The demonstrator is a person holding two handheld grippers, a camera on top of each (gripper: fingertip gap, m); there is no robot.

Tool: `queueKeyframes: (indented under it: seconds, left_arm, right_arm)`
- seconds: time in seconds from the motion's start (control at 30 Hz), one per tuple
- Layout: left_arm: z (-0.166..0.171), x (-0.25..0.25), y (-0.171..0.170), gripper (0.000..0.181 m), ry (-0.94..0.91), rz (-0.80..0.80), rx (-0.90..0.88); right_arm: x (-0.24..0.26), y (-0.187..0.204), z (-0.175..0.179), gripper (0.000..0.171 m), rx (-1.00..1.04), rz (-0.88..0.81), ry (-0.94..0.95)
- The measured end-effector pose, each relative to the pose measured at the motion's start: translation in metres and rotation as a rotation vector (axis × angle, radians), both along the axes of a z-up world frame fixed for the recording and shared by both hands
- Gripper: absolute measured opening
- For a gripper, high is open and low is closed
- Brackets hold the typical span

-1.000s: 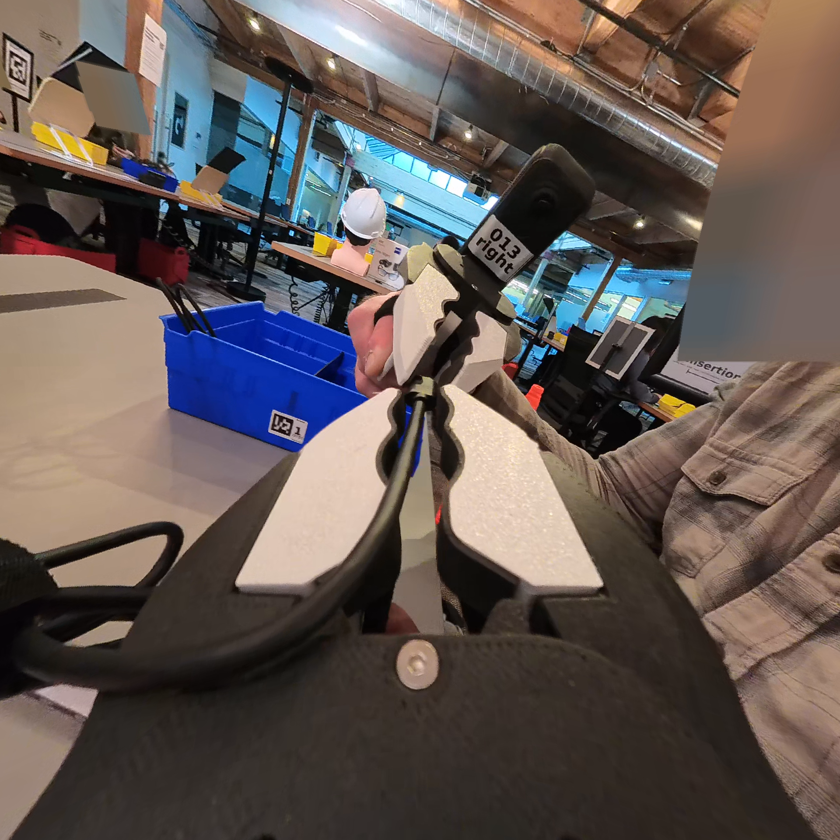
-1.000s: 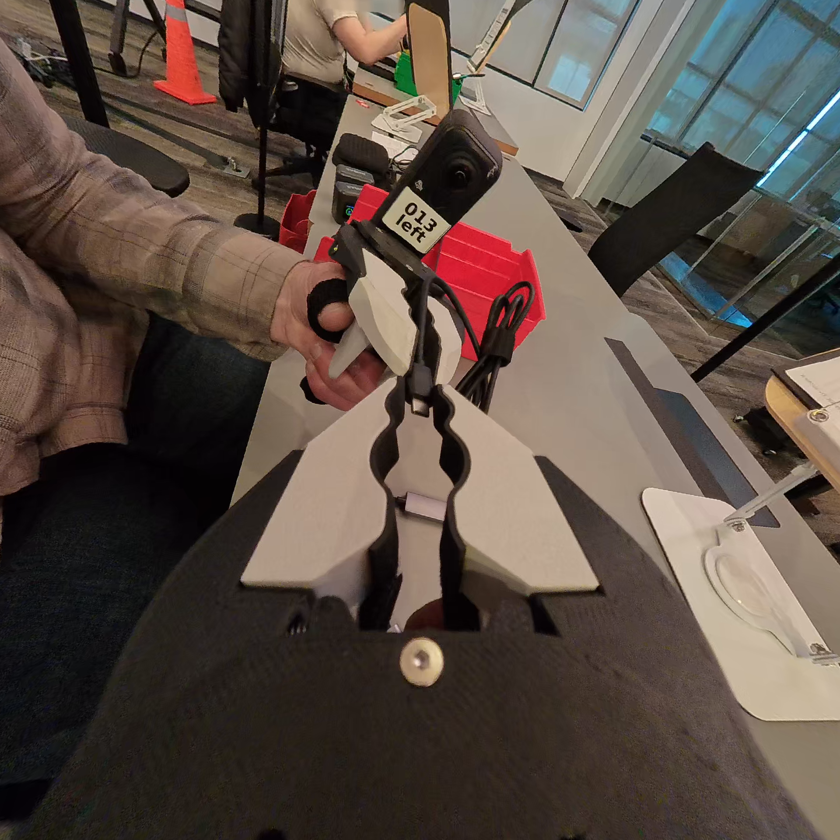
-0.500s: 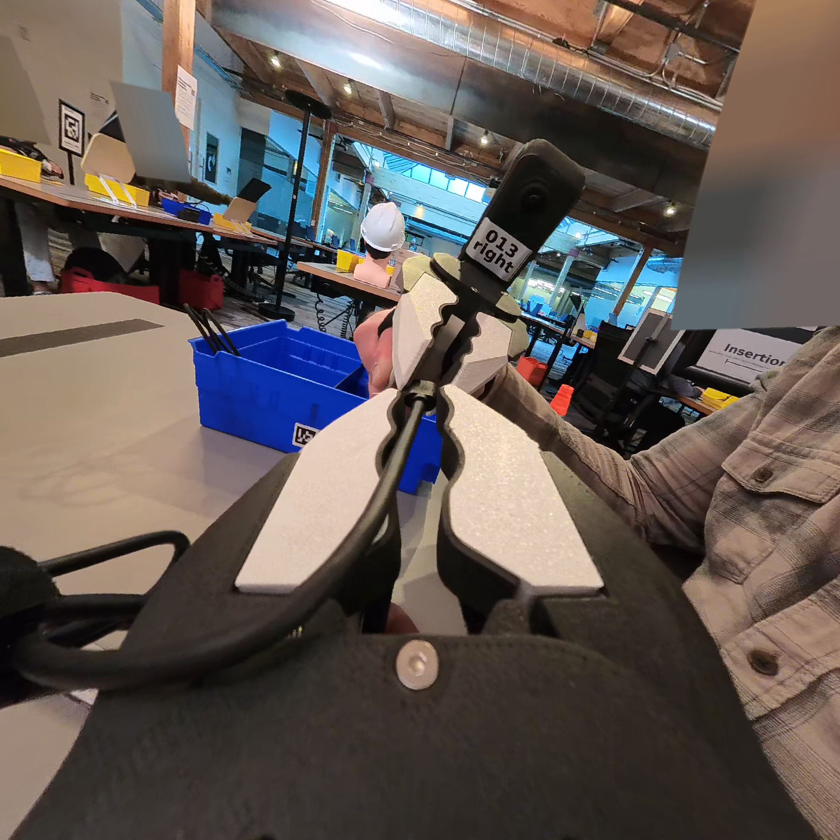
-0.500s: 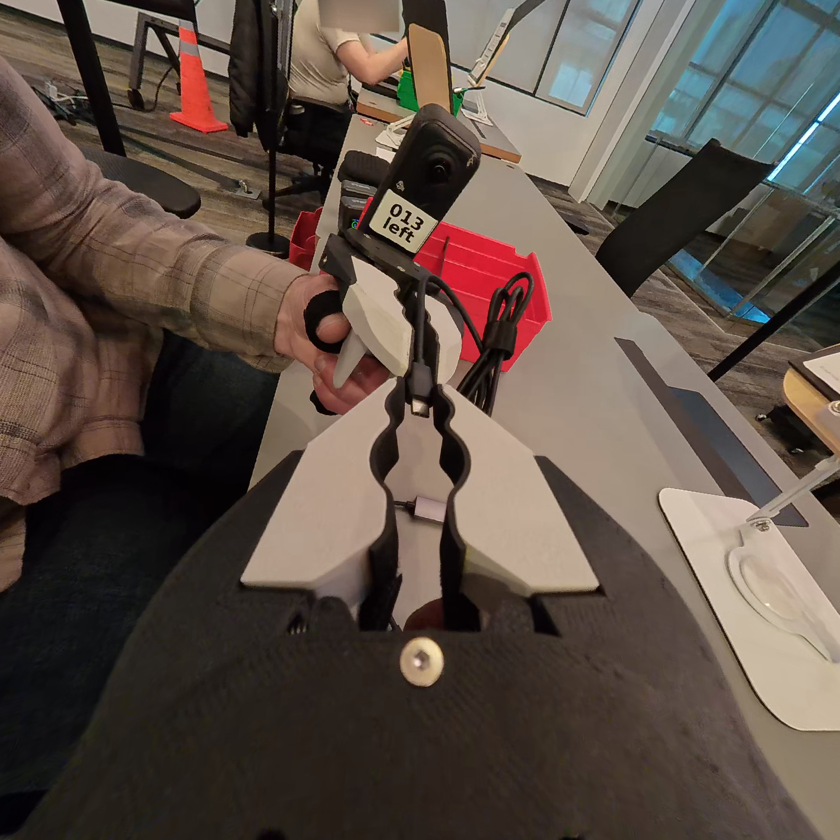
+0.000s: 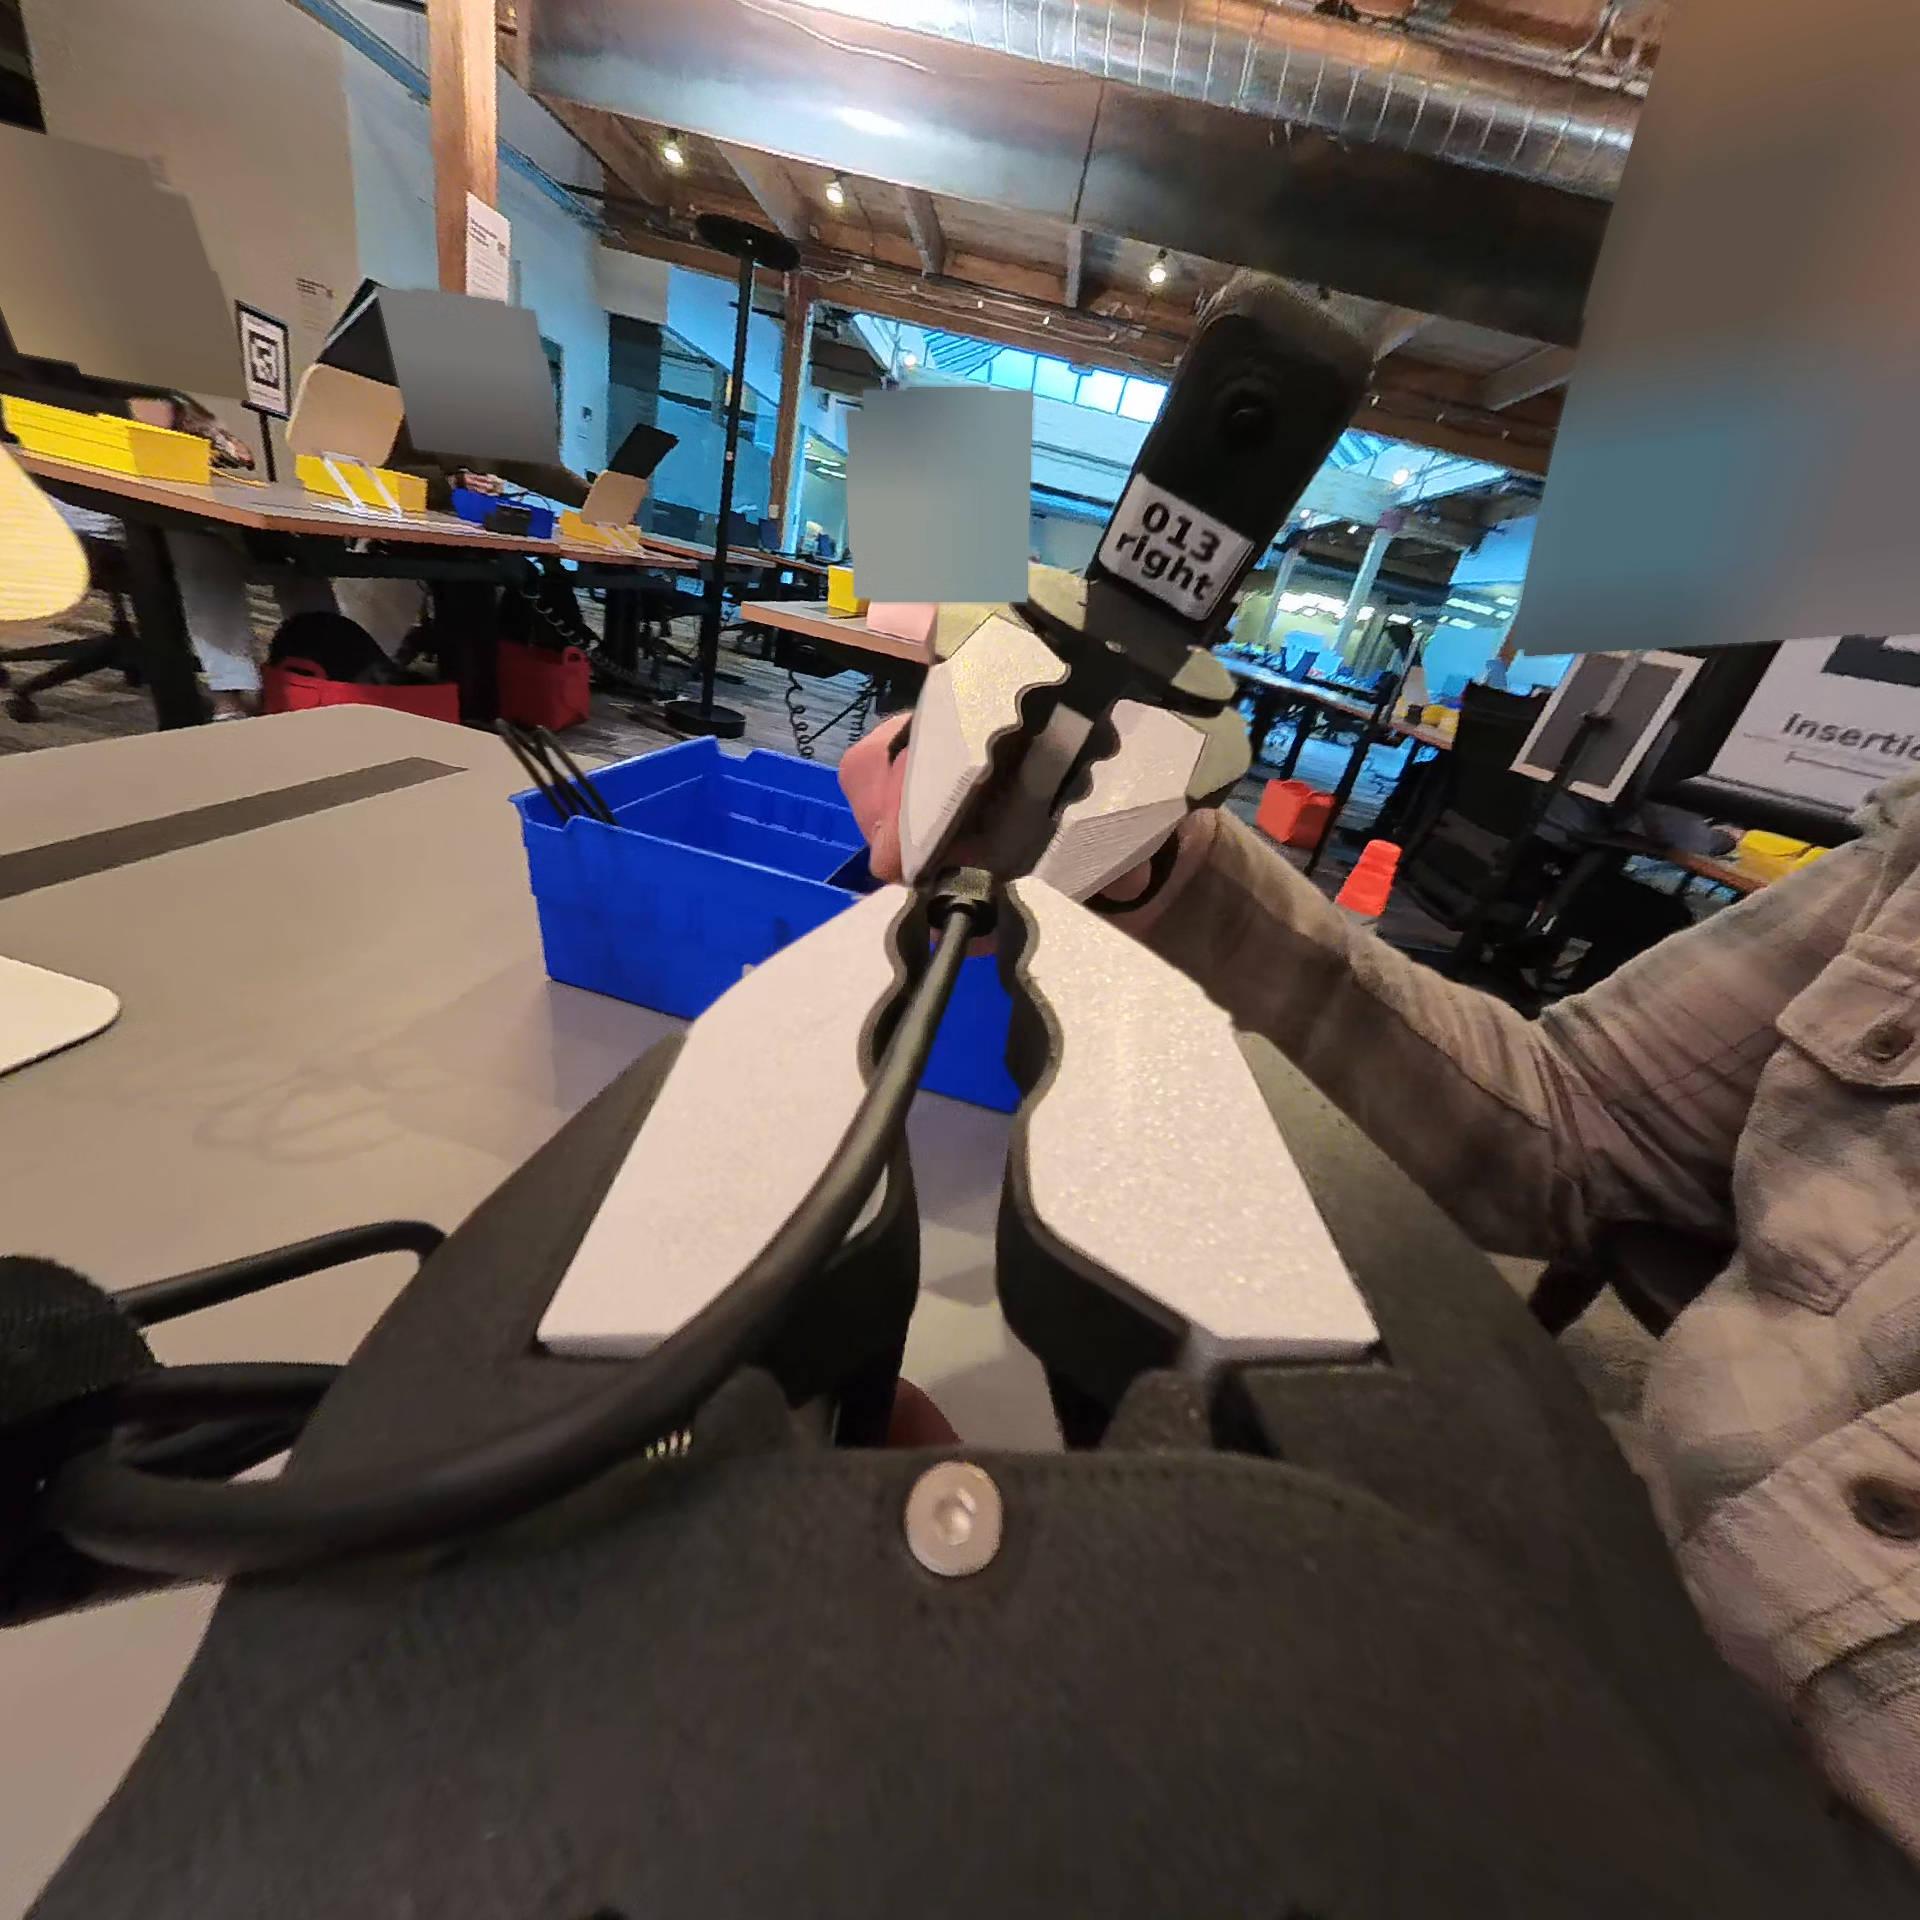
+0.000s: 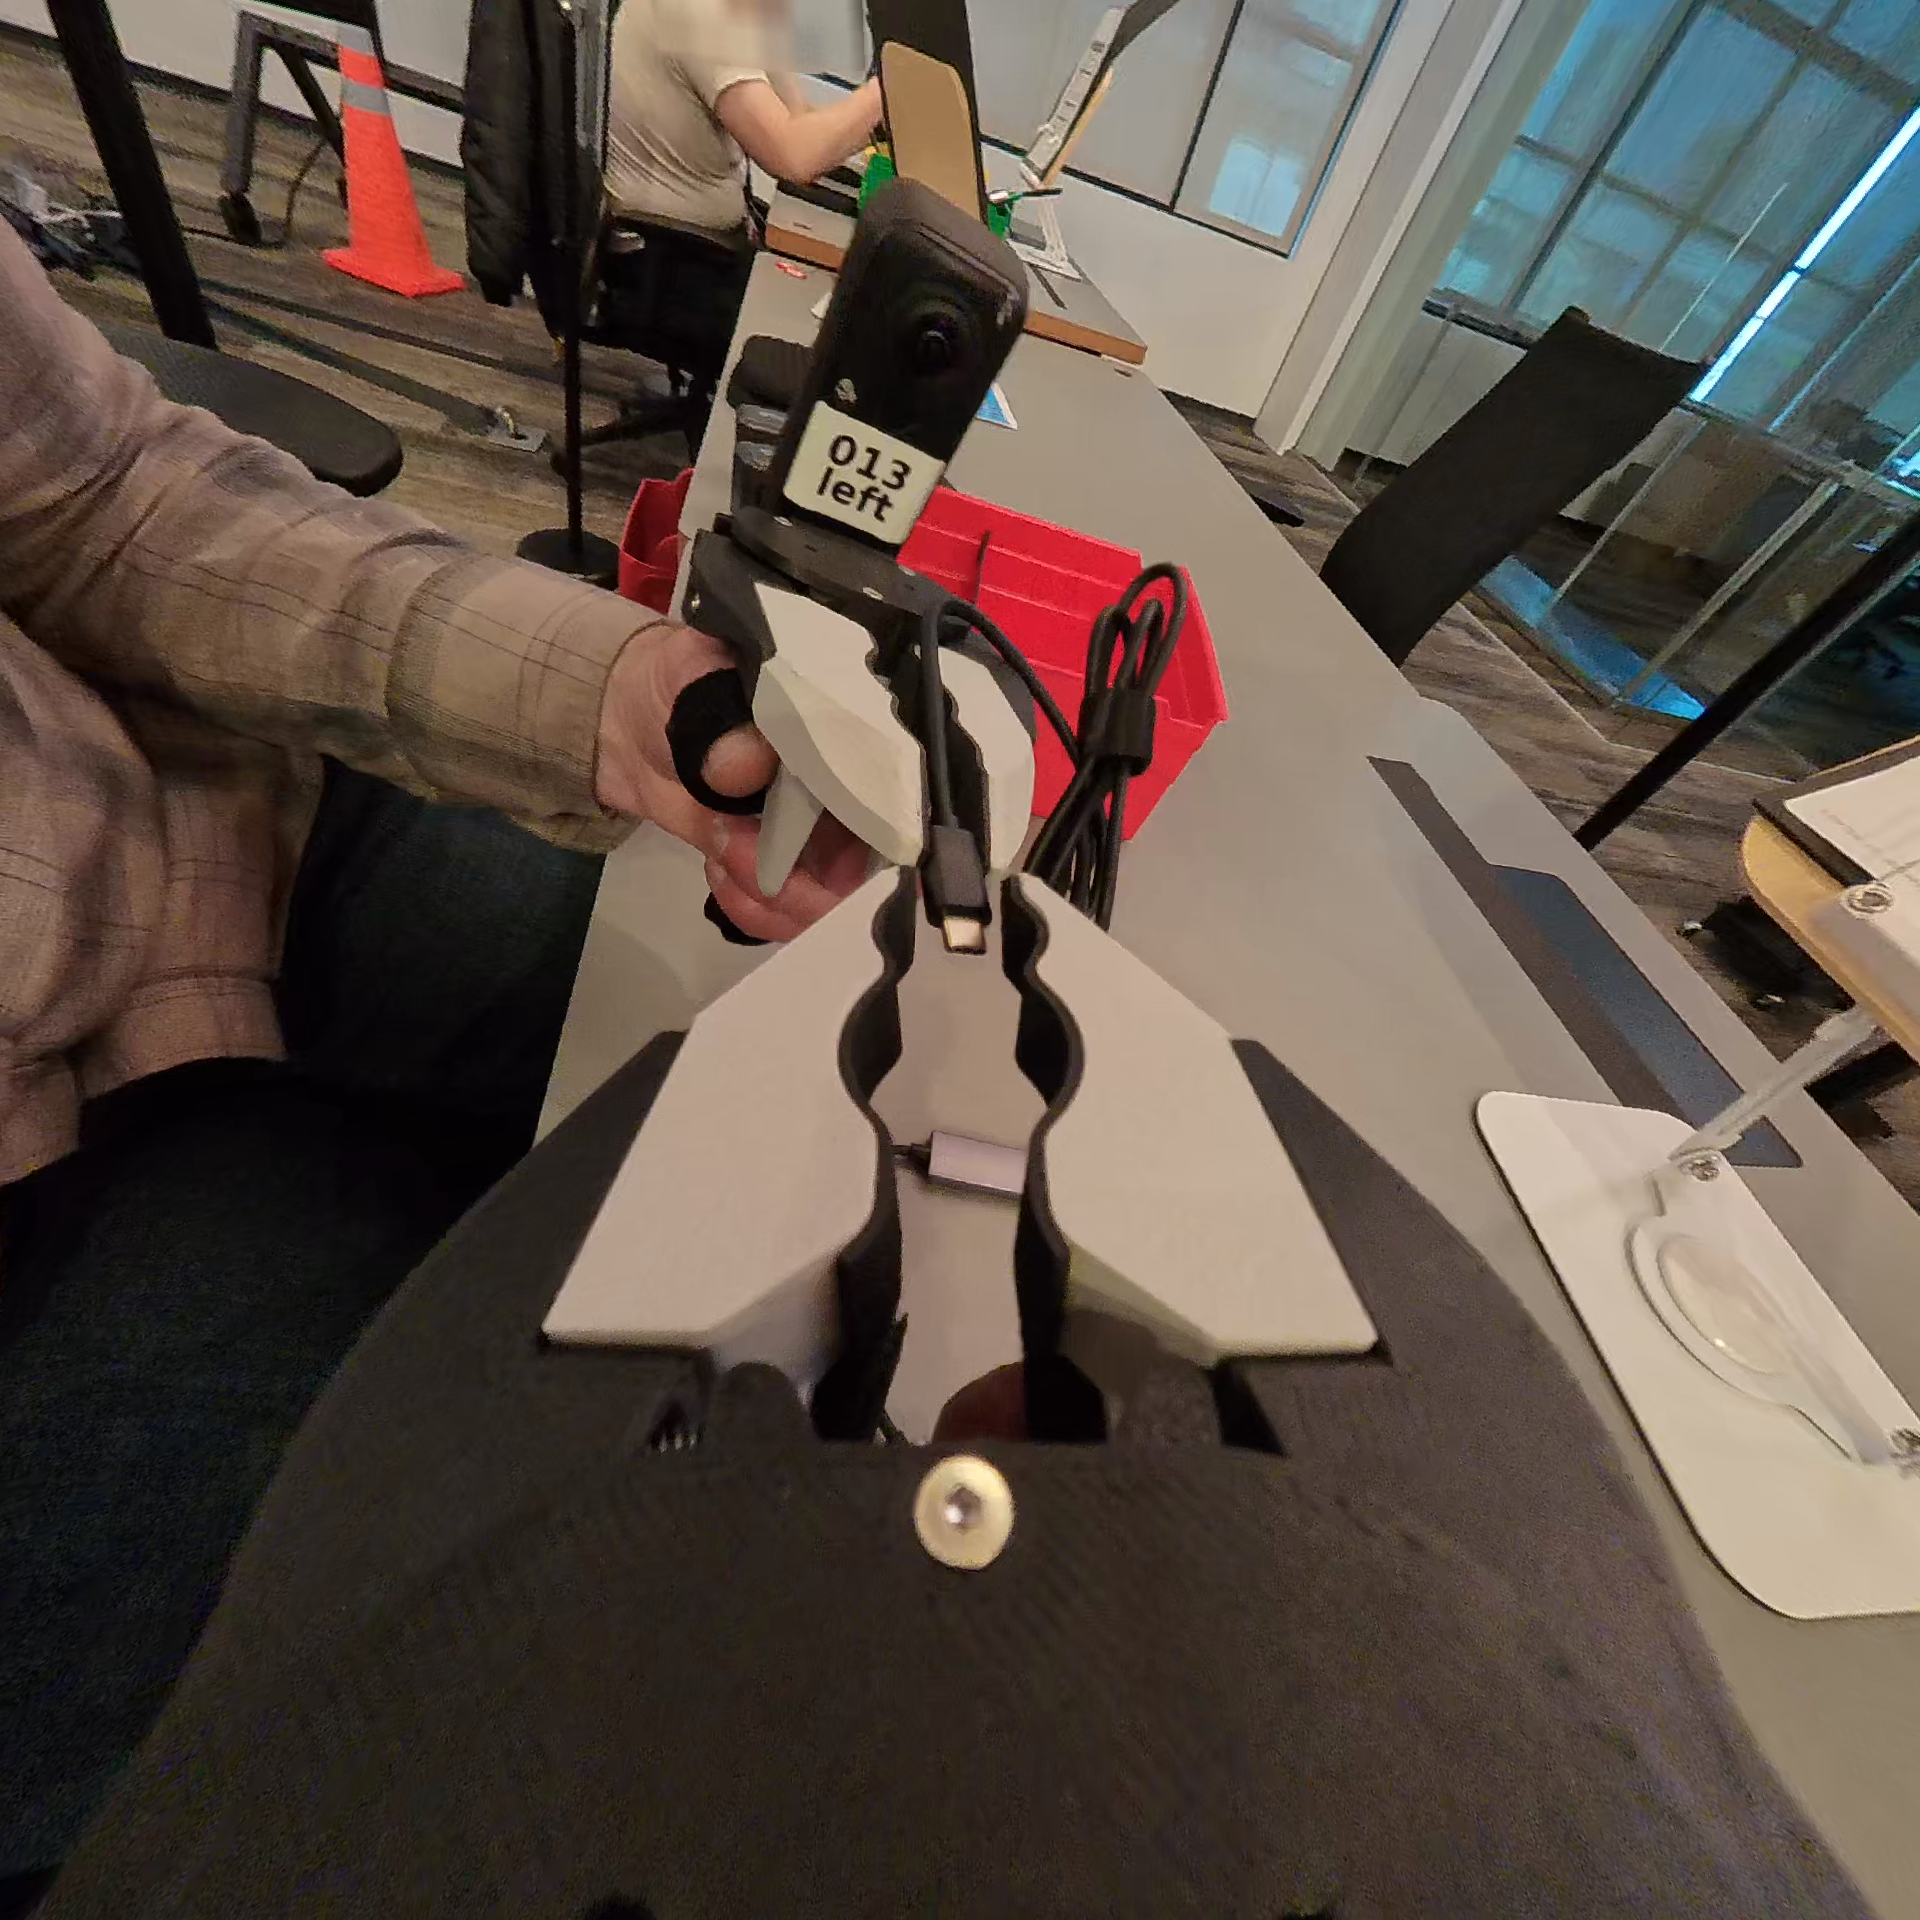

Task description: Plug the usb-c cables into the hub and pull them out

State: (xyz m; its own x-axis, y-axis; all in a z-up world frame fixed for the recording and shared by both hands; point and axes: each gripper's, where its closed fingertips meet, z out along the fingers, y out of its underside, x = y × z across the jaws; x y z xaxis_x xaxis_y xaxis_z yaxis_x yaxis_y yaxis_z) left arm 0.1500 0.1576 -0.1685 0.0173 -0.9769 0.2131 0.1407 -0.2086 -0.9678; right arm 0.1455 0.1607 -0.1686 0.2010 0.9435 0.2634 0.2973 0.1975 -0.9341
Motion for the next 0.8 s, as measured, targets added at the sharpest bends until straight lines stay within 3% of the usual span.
queueKeyframes:
  seconds: [0.53, 0.7, 0.8]
  left_arm:
    - [-0.014, -0.009, 0.024, 0.012, 0.214, 0.313, 0.355]
    - [-0.018, -0.022, 0.035, 0.012, 0.239, 0.378, 0.344]
    - [-0.019, -0.029, 0.037, 0.012, 0.243, 0.392, 0.34]
  right_arm:
    - [0.026, 0.021, -0.014, 0.017, 0.0, -0.222, -0.096]
    - [0.03, 0.023, -0.038, 0.032, -0.032, -0.289, -0.22]
    - [0.022, 0.02, -0.064, 0.06, -0.118, -0.281, -0.273]
